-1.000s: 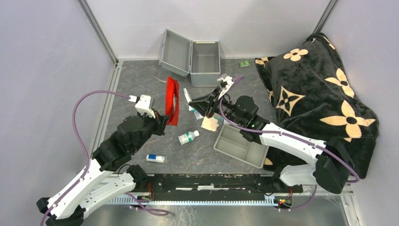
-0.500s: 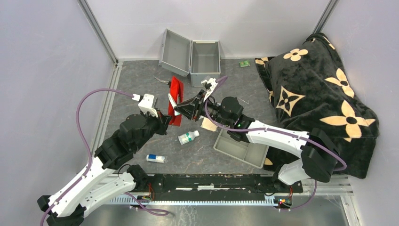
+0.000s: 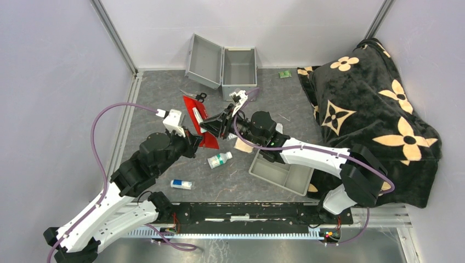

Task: Organize the medicine kit
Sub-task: Place the medical item at the medicine pouch.

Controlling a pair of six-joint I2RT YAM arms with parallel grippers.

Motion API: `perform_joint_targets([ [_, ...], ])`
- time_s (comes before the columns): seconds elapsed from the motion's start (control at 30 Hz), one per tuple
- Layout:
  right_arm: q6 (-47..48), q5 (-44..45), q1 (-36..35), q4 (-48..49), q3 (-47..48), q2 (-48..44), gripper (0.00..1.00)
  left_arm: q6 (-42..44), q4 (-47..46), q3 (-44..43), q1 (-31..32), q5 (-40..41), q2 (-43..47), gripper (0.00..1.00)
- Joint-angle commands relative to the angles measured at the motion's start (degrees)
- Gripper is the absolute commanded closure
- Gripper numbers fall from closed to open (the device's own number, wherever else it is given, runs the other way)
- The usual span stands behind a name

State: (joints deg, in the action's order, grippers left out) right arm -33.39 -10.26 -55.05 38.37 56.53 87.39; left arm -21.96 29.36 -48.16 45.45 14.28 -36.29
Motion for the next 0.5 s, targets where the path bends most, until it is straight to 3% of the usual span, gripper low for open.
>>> perform_joint_targets([
  [0.0,-1.4,-0.1,-0.4,3.0,2.8,1.0,0.7,-0.6,-4.0,-0.8,0.1,-1.9,0.2,0.98],
  [0.47,-3.4,-1.6,-0.5,7.5,1.5,-1.8,0.7,0.8,-1.7,-0.6,0.1,-1.2,0.2,0.98],
])
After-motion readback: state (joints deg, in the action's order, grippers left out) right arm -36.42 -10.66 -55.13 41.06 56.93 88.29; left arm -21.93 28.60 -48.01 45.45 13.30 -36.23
